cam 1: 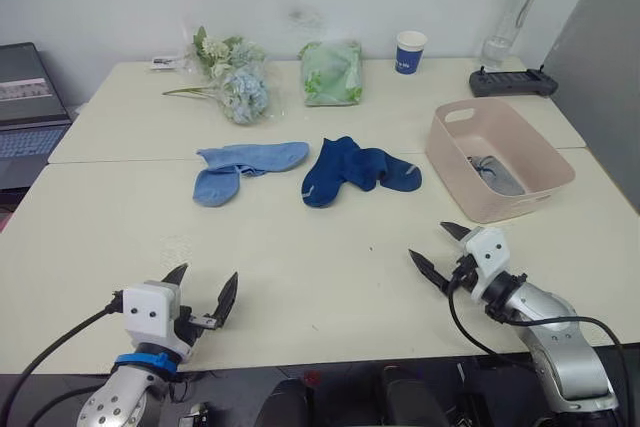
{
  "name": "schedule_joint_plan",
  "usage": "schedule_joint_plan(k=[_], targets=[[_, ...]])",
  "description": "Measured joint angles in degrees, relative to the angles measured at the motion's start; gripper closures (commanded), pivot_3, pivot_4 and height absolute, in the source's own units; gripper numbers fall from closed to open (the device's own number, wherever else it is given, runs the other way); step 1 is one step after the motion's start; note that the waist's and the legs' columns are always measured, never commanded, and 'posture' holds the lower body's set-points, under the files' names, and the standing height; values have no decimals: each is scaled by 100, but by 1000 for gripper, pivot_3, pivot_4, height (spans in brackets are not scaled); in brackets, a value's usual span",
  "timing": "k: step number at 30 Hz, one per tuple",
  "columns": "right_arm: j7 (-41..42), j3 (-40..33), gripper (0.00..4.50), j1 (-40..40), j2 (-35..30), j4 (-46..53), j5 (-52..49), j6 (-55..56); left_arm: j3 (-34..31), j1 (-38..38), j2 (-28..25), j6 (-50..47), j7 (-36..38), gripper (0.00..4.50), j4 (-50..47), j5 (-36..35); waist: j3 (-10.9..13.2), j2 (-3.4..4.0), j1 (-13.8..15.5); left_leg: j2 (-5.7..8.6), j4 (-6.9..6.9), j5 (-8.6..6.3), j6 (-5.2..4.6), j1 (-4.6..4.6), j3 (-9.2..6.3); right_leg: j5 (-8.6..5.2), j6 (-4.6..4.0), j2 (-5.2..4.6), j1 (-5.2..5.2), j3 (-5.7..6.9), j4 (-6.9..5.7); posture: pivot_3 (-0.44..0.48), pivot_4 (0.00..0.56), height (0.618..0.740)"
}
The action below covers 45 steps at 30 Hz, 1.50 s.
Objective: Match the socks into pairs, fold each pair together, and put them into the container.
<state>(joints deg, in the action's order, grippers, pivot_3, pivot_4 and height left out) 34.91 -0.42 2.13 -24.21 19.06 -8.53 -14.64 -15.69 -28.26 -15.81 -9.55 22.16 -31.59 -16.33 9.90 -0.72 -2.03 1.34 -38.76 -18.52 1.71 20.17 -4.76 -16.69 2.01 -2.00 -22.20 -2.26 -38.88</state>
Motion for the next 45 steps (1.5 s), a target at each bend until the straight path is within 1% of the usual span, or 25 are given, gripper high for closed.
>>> schedule_joint_plan(k=[2,6,10,13,15,16,18,22,28,33,38,41,42,45], targets=[[105,106,33,-253,-41,0,-148,-278,57,191,-204,-90,83,0,1,3,1,-2,19,-1,0,1,0,-6,-2,0,0,5,4,0,-4,0,150,740],[284,403,33,-945,-47,40,-355,-694,447,966,-746,-315,315,0,19,192,-1,-6,37,0,-1,2,1,-7,-7,2,0,20,5,3,-7,0,150,740],[287,441,33,-1387,-48,44,-415,-979,997,2035,-850,-632,355,0,458,418,-4,-11,62,5,-3,2,2,-1,-7,4,4,16,1,4,-4,0,150,740],[296,463,33,-1452,-56,45,-440,-1081,1363,2665,-813,-763,331,0,889,600,-6,-14,51,3,-3,2,2,-2,-6,4,4,4,-1,4,-5,0,150,740],[300,475,33,-1454,-57,35,-465,-1140,1512,3135,-681,-760,244,0,1329,745,-6,-14,52,2,-4,2,2,-1,-8,5,4,4,-4,6,-8,0,150,740],[295,473,33,-1459,-61,26,-470,-1162,1647,3472,-626,-752,212,0,1680,868,-6,-14,52,3,-4,2,2,-1,-8,5,4,4,-3,7,-9,0,150,740],[276,478,33,-1471,-63,16,-472,-1168,1836,3908,-545,-736,195,0,2164,1061,-6,-14,51,3,-4,3,2,-2,-6,6,5,4,-4,8,-10,0,150,740],[166,464,33,-1476,-55,-15,-453,-1211,2129,4621,-272,-676,145,0,3144,1291,-6,-15,53,4,-8,4,4,9,-7,7,7,3,-10,10,-8,0,150,740],[-21,430,33,-1432,-20,-5,-454,-1277,2412,5107,-66,-257,248,0,3897,1452,-6,-15,42,2,-8,10,15,15,-12,7,7,-1,-15,9,-8,0,150,740],[-127,427,33,-1334,-9,116,-453,-1340,2554,5409,-12,-36,245,0,4515,1731,-6,-16,41,5,-10,9,14,16,-12,8,9,0,-15,8,-8,0,150,740],[-165,427,33,-1304,-8,116,-453,-1356,2673,5613,140,157,376,0,4847,1790,-6,-16,48,7,-11,11,18,21,-13,8,9,-3,-17,9,-6,0,150,740],[-190,428,0,-1302,-4,116,-448,-1356,2718,5708,242,250,357,573,5051,1895,-6,-16,48,7,-11,11,18,21,-15,8,9,-3,-17,10,-7,0,150,740],[-210,429,0,-1302,0,116,-445,-1356,2725,5738,264,257,350,834,5095,1922,-6,-16,48,7,-11,11,16,21,-16,8,9,-3,-17,11,-8,0,150,740],[-241,431,0,-1302,4,116,-440,-1356,2730,5787,318,282,296,1845,5200,1989,-6,-16,45,7,-11,11,16,20,-16,8,10,-2,-17,10,-8,0,150,740]])
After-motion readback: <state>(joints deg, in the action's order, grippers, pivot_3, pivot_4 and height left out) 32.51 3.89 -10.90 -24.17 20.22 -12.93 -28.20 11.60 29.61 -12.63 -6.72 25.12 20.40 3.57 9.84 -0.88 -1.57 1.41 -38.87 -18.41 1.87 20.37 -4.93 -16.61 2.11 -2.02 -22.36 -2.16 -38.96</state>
